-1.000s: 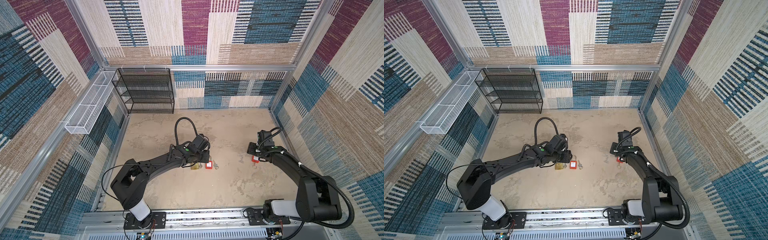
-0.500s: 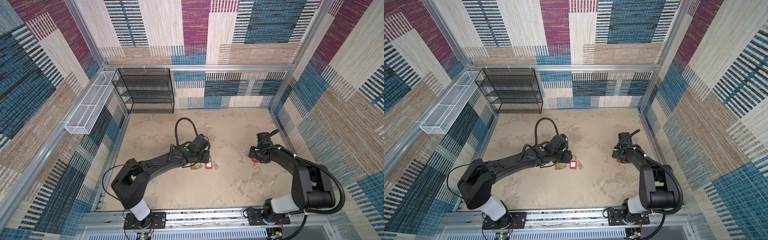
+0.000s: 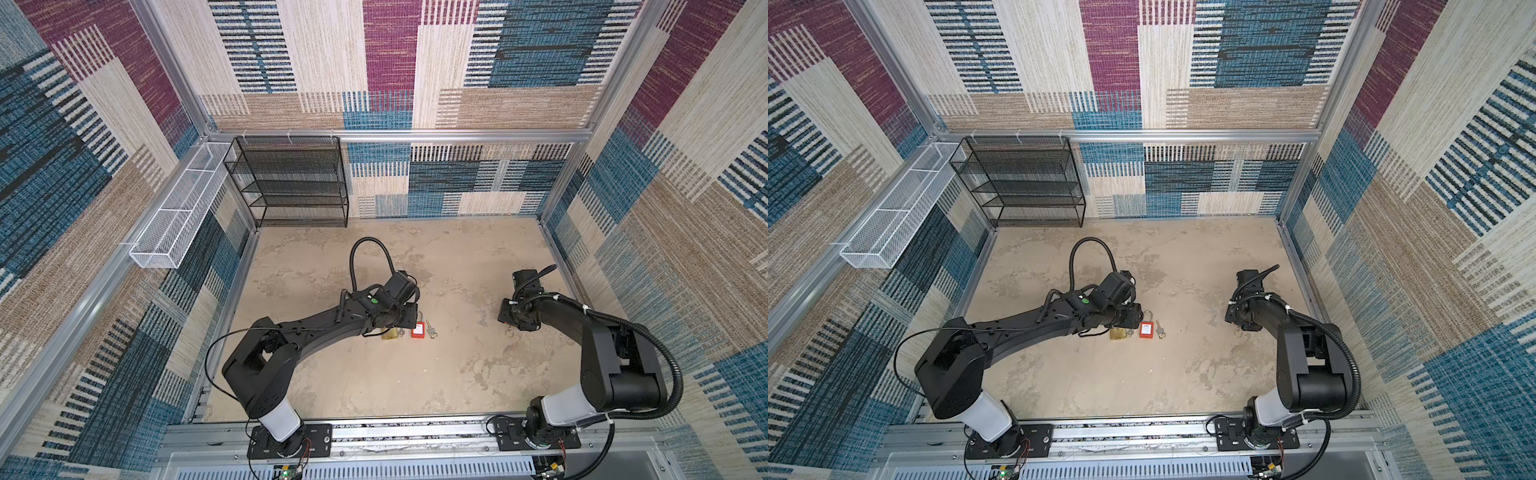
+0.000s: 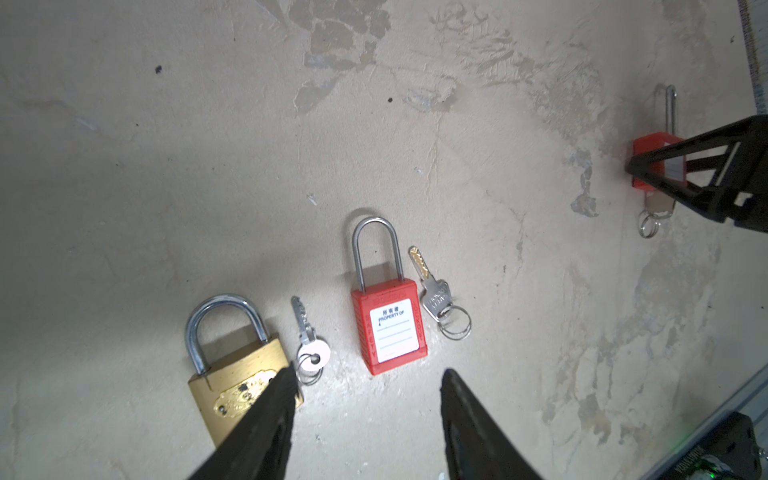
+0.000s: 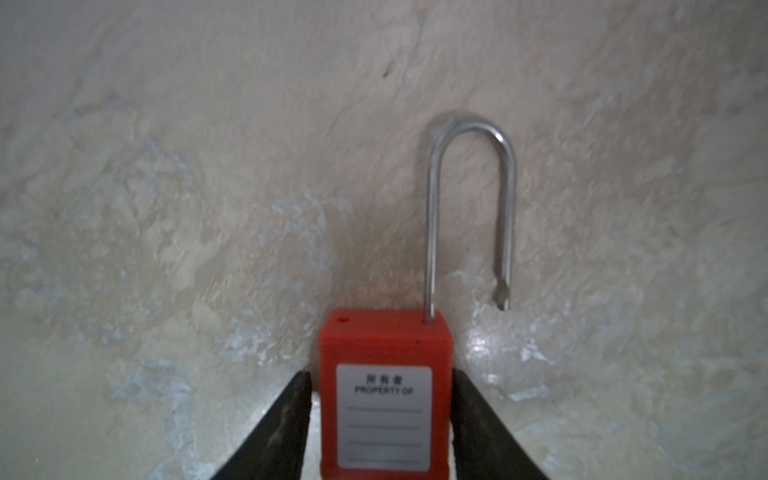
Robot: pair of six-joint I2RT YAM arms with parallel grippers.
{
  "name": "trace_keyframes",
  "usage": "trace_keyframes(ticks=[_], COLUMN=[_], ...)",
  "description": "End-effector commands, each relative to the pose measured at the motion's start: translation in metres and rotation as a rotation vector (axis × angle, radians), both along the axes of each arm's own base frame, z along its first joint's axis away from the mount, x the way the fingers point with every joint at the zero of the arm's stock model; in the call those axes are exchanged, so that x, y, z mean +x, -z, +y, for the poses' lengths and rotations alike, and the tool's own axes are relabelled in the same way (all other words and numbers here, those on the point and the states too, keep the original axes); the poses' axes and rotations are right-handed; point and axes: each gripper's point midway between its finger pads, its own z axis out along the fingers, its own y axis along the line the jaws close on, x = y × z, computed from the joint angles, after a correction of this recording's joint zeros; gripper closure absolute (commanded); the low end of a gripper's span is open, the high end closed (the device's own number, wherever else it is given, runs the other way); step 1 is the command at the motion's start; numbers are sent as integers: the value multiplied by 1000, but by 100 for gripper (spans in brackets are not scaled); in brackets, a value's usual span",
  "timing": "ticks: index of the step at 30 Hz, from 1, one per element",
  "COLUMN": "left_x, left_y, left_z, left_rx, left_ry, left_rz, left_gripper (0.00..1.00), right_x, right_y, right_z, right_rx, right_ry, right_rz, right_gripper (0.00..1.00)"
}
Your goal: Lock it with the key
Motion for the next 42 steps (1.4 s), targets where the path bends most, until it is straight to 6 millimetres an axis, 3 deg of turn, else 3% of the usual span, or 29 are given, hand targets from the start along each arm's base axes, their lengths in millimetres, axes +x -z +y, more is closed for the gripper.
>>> trace_keyframes(ticks=[1,7,11,17,26,31,38,42], left_x=[3,0,1,5,14,16,22,23], left_y=[-4,-7,-8,-11,-20,-26,-44,-46], left_z=[1,-3,-7,-6,6,14,13,13], left_rx=[-2,-63,-157,-247,-367,-423,-524,-527], left_ry=[-4,-3,-29,-57,-113,-141,-155,-154], left_rz=[-24,-8,12,30,47,56,46,52], left_gripper=[43,42,42,41,41,41,41,41], right_x=[3,4,5,16,26,19,4,-7], right_y=[2,5,3,-21,-63,-85,-91,-93], right_z=[8,14,19,41,134,202,266,290], right_rx=[45,68,88,121,254,340,403,423], right_ry=[-21,-47,-70,-148,-413,-629,-832,-905], right_rz=[-12,-9,-22,-102,-241,-277,-272,-279], right_gripper=[49,62,64,65,66,68,68,68])
